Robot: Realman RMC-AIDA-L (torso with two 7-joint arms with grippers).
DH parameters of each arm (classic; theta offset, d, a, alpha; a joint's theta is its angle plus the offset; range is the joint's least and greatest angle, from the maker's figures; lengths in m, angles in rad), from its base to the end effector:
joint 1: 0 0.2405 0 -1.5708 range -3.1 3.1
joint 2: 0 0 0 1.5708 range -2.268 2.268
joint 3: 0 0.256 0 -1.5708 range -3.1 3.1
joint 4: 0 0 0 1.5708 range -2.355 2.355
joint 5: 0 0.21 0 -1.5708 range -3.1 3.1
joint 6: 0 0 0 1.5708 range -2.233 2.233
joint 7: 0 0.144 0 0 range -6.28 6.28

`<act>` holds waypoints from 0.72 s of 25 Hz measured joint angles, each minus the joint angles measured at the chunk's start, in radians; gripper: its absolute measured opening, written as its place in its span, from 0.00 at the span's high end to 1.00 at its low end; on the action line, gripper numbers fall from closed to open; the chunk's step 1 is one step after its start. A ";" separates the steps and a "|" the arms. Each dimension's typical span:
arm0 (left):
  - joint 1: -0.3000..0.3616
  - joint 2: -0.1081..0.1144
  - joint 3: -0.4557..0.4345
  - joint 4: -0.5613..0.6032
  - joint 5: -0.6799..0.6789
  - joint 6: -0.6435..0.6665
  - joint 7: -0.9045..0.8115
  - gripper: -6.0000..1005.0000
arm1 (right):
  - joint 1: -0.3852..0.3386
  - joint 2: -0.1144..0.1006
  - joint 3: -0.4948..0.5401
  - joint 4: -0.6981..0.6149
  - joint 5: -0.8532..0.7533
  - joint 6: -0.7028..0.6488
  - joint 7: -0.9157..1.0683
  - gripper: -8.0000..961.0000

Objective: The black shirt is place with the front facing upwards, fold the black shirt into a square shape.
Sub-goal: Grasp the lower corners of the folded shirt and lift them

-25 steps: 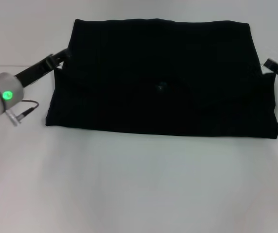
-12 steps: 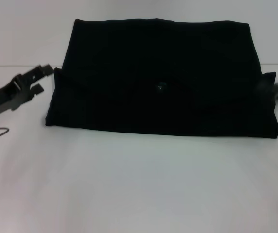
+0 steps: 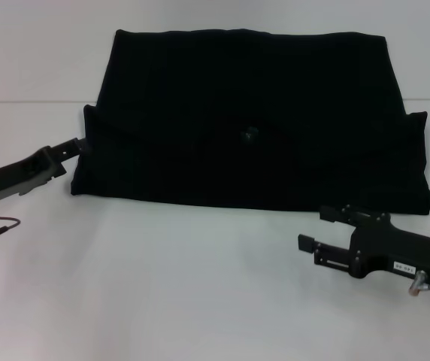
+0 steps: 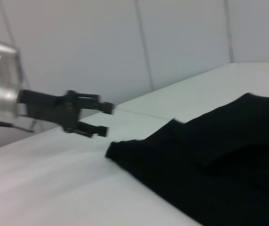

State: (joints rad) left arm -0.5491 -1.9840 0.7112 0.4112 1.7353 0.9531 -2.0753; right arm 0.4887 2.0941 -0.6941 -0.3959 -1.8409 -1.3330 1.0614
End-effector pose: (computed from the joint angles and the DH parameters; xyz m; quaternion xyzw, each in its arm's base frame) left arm -0.3363 0.3849 0.0265 -0.6478 -0.6326 -0.3158 0.2836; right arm 0.2945 0.3172 -0.0421 -0.9157 0.2231 0.2529 0.2188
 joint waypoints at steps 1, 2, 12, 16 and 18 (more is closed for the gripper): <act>-0.003 -0.005 0.009 0.000 0.000 -0.024 0.003 0.13 | 0.000 0.000 -0.010 0.000 0.000 -0.001 -0.002 0.19; -0.006 -0.010 0.017 0.000 0.000 -0.049 0.006 0.13 | 0.001 0.000 -0.017 0.001 0.000 -0.001 -0.002 0.19; -0.040 -0.037 0.023 0.000 -0.001 -0.158 0.050 0.13 | 0.005 0.000 -0.027 0.010 -0.001 -0.004 -0.004 0.19; -0.040 -0.043 0.031 0.000 -0.001 -0.142 0.049 0.13 | 0.005 0.000 -0.028 0.011 -0.001 -0.002 -0.002 0.19; -0.038 -0.044 0.047 -0.001 0.000 -0.136 0.045 0.13 | 0.005 0.000 -0.028 0.011 0.000 -0.002 -0.002 0.19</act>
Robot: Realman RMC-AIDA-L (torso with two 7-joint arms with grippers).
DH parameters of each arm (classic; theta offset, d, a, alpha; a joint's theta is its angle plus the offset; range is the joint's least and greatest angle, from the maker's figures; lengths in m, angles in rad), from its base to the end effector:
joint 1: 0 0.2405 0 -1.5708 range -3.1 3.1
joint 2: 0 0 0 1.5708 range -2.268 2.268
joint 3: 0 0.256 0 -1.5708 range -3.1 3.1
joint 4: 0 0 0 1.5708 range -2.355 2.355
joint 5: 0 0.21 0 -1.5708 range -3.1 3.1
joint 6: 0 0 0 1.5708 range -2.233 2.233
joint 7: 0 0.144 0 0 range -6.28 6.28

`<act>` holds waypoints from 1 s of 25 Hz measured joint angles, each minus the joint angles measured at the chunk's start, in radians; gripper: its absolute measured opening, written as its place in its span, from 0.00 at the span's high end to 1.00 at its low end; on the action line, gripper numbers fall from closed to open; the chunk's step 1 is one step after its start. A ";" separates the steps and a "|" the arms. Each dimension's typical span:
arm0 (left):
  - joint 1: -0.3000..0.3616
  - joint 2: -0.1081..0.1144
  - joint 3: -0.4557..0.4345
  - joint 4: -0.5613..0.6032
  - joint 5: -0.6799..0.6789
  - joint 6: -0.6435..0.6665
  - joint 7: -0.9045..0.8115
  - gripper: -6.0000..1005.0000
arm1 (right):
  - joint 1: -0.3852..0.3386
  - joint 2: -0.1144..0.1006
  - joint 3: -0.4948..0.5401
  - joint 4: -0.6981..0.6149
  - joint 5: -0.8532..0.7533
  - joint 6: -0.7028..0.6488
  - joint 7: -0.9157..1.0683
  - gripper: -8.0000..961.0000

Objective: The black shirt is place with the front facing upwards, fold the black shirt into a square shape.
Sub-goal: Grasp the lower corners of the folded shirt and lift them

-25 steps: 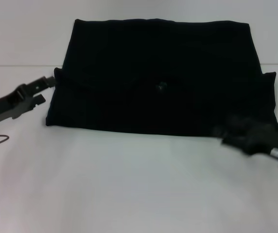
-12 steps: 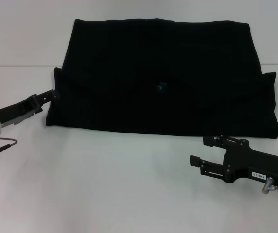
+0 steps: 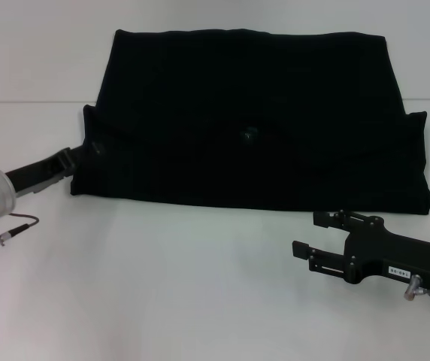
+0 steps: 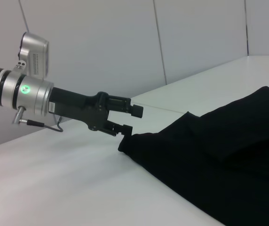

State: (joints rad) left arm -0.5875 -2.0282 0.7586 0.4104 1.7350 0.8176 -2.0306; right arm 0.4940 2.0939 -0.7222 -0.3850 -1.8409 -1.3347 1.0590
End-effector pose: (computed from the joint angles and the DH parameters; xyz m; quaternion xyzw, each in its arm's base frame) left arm -0.3273 0.3971 0.0054 -0.6592 -0.6191 -0.2866 0.3162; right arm 0.2919 0.3149 -0.0475 -0.9212 0.2186 0.2486 0.2045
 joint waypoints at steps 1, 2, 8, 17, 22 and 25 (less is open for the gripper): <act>0.000 0.000 0.007 0.000 0.000 0.002 -0.002 0.13 | 0.000 0.000 0.000 0.000 0.000 0.000 0.000 0.19; 0.000 0.000 0.016 -0.001 0.000 0.003 -0.003 0.13 | 0.000 0.000 0.000 0.000 0.001 -0.001 0.000 0.19; -0.002 -0.004 0.028 -0.001 0.000 0.011 -0.006 0.13 | 0.001 0.000 0.005 0.000 0.004 -0.002 0.000 0.19; 0.006 -0.004 0.024 -0.001 0.000 -0.003 -0.007 0.13 | 0.005 0.000 0.005 0.000 0.006 0.000 -0.001 0.19; 0.007 -0.004 0.029 -0.001 0.000 -0.006 -0.007 0.13 | 0.006 0.000 0.006 0.000 0.006 0.001 0.000 0.19; 0.007 -0.005 0.029 -0.004 0.000 -0.004 -0.005 0.13 | 0.006 0.000 0.007 0.000 0.006 -0.001 0.000 0.19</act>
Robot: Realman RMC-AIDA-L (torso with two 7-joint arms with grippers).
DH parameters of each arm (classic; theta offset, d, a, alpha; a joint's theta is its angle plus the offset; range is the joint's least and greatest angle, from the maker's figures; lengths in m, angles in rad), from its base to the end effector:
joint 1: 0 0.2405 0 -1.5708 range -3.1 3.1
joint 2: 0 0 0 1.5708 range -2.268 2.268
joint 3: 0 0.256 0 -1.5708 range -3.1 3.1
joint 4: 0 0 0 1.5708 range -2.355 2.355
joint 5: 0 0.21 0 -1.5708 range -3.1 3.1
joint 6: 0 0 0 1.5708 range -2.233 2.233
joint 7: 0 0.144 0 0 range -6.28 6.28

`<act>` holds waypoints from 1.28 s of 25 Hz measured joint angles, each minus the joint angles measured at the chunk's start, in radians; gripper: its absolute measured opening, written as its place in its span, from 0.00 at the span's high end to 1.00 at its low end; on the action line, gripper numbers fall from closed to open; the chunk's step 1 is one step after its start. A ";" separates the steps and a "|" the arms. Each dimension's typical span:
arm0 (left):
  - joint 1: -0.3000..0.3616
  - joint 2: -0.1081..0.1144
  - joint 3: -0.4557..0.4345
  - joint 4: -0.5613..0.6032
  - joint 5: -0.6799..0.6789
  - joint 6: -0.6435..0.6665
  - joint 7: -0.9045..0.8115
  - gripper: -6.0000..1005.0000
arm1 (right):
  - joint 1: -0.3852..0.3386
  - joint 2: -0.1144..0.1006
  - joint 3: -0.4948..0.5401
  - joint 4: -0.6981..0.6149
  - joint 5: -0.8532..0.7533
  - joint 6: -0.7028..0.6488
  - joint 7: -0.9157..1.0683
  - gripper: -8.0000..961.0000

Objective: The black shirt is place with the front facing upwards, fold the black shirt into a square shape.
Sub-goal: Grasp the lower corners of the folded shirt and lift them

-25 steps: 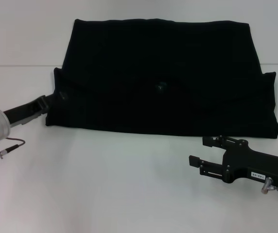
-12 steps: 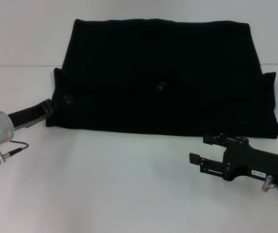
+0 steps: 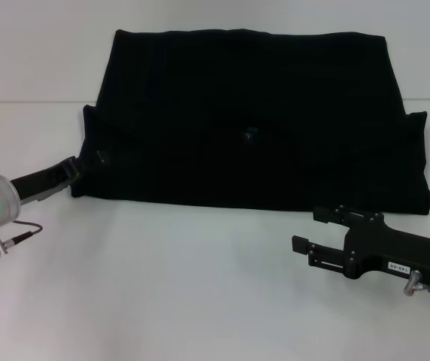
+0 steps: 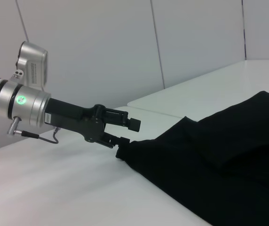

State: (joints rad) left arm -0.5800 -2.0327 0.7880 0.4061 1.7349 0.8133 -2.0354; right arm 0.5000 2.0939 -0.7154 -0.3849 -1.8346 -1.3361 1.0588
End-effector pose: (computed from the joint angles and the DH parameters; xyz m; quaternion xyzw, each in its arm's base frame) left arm -0.3287 0.3925 -0.0015 -0.6632 -0.6224 -0.2759 0.3108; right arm 0.2897 0.3176 -0.0462 -0.9195 0.2172 0.2535 0.2075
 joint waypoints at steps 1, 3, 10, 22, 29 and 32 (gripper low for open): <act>-0.001 0.000 0.000 -0.003 0.000 -0.001 0.002 0.13 | 0.000 0.000 0.000 0.000 0.000 -0.001 0.000 0.19; -0.003 0.000 0.000 -0.007 0.000 -0.007 0.006 0.13 | 0.000 0.000 0.000 0.000 0.000 -0.001 0.000 0.19; -0.014 0.000 0.000 -0.009 0.001 -0.019 0.007 0.13 | 0.000 0.001 -0.007 0.000 0.000 -0.002 0.001 0.19; -0.035 -0.011 0.010 -0.009 0.025 -0.007 0.001 0.13 | 0.000 0.002 -0.007 0.010 0.000 -0.004 0.001 0.19; -0.031 -0.003 0.011 -0.010 0.026 -0.014 -0.026 0.13 | 0.001 0.002 -0.007 0.011 0.000 -0.004 0.001 0.19; -0.033 -0.003 0.013 -0.010 0.026 -0.009 -0.028 0.13 | 0.003 0.001 -0.005 0.011 0.000 -0.003 0.001 0.19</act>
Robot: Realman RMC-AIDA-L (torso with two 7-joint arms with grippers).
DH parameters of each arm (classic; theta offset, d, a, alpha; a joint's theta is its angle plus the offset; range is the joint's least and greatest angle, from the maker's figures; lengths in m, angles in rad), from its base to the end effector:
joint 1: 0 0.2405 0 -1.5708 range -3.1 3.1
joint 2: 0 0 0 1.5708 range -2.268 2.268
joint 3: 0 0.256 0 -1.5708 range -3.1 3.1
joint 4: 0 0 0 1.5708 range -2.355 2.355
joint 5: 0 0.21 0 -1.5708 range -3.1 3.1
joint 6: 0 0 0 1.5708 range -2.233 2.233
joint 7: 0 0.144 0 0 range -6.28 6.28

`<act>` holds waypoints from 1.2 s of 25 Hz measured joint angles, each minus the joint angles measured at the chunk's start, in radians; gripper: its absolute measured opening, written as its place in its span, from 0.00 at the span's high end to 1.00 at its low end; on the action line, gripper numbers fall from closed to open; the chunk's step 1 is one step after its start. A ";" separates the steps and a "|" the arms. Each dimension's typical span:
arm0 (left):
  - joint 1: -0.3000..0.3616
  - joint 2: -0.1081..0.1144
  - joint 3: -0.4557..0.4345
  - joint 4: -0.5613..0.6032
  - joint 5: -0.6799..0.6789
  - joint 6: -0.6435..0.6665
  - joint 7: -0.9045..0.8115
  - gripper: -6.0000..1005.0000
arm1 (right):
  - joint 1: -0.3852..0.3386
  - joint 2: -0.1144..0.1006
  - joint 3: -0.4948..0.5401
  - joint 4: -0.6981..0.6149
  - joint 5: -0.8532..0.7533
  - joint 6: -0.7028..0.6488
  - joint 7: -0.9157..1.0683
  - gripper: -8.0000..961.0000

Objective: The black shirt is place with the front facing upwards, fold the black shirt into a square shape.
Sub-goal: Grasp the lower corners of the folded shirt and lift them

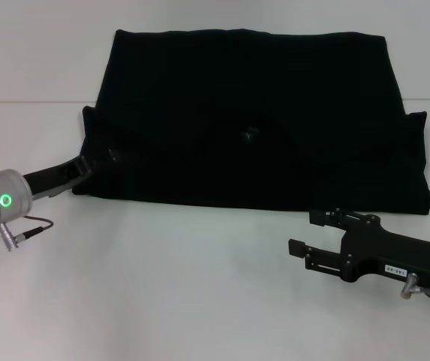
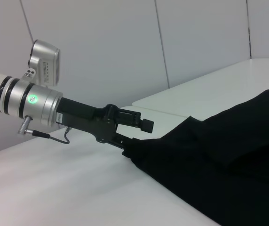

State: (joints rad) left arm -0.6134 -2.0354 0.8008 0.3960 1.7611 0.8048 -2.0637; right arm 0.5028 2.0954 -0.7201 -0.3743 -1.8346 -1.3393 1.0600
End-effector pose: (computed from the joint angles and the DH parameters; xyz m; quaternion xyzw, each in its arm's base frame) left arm -0.3180 0.3996 -0.0080 -0.6722 -0.6215 -0.2675 0.3005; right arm 0.2883 0.3159 -0.0493 -0.9199 0.2196 0.2555 0.2007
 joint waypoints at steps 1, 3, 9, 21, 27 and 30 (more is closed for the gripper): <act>-0.001 0.000 0.001 0.000 0.000 0.000 0.000 0.13 | 0.000 0.000 0.000 0.000 0.000 0.000 0.000 0.19; -0.002 -0.001 0.002 0.000 0.000 0.000 0.000 0.13 | 0.001 0.000 0.001 0.000 0.000 0.000 0.000 0.19; -0.003 -0.004 0.008 0.000 0.000 -0.003 -0.001 0.13 | 0.003 0.000 0.004 0.000 0.000 0.002 0.000 0.19; -0.006 0.000 0.028 0.004 0.024 -0.032 -0.001 0.27 | 0.004 0.000 0.002 0.000 0.000 0.000 0.012 0.19; -0.009 -0.001 0.078 0.005 0.025 -0.070 -0.002 0.49 | 0.005 0.000 0.001 0.000 0.000 -0.002 0.014 0.19; -0.015 -0.001 0.089 0.003 0.025 -0.083 -0.002 0.63 | 0.007 0.000 0.002 0.000 0.000 -0.005 0.014 0.19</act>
State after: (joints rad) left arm -0.6283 -2.0362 0.8894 0.3993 1.7856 0.7214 -2.0659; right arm 0.5095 2.0954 -0.7182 -0.3743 -1.8346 -1.3447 1.0738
